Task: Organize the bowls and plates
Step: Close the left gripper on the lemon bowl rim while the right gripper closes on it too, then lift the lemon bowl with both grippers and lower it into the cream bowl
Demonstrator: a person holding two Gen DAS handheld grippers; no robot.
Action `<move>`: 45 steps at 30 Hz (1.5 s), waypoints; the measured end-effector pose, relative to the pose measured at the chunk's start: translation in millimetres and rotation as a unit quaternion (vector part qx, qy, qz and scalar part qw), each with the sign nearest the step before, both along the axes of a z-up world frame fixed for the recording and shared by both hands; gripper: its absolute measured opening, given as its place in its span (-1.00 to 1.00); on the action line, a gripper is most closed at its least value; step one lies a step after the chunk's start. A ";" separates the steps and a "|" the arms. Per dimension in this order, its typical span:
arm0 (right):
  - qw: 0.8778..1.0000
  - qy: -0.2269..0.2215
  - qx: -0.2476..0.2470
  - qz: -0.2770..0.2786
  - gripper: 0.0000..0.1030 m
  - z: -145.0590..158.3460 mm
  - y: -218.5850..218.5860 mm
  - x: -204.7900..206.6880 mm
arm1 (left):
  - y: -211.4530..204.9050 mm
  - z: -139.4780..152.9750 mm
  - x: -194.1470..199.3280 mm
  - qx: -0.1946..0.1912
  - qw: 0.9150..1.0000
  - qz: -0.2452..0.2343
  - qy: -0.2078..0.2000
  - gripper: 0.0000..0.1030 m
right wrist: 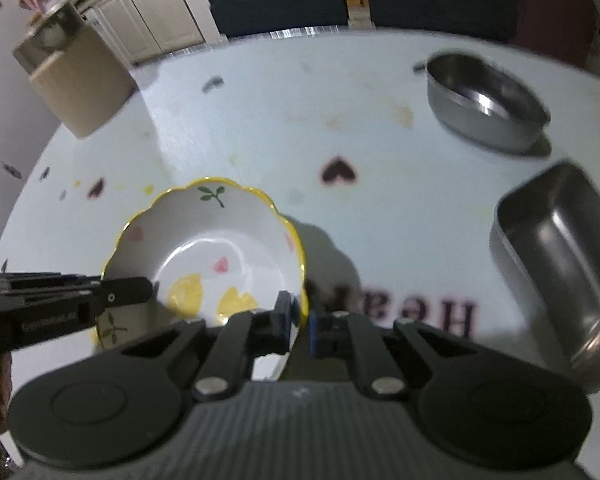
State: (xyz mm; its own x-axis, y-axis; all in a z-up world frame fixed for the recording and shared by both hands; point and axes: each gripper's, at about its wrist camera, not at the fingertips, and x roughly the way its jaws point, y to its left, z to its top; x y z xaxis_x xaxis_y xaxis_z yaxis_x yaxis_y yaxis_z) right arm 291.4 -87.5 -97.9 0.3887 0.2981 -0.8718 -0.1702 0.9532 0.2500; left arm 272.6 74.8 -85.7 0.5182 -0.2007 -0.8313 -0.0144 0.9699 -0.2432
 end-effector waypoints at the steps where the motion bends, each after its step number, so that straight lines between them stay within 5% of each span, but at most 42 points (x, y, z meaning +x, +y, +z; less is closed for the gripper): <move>1: 1.000 -0.006 0.008 -0.004 -0.82 4.2 -2.1 -1.2 | -0.1 6.4 -2.0 -0.001 1.000 0.001 -0.011 -0.86; 12: 0.995 -0.078 0.056 -0.036 -0.84 57.4 -39.6 -33.1 | -26.9 59.7 -39.2 -0.008 0.996 -0.023 -0.084 -0.87; 23: 0.989 -0.112 0.070 -0.061 -0.85 80.5 -80.7 -71.1 | -73.1 81.0 -82.7 -0.011 0.991 -0.062 -0.120 -0.86; 45: 0.996 -0.052 -0.005 -0.077 -0.86 47.7 -124.9 -129.9 | -144.9 21.7 -109.1 0.025 0.984 -0.168 -0.050 -0.76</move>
State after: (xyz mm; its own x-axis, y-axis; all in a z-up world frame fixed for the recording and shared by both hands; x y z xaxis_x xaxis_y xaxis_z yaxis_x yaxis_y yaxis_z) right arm 161.5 -212.4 -50.2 0.5178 0.2186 -0.8271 -0.0454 0.9725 0.2285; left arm 163.5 -70.1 -64.1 0.5090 -0.3349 -0.7930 0.3300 0.9267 -0.1795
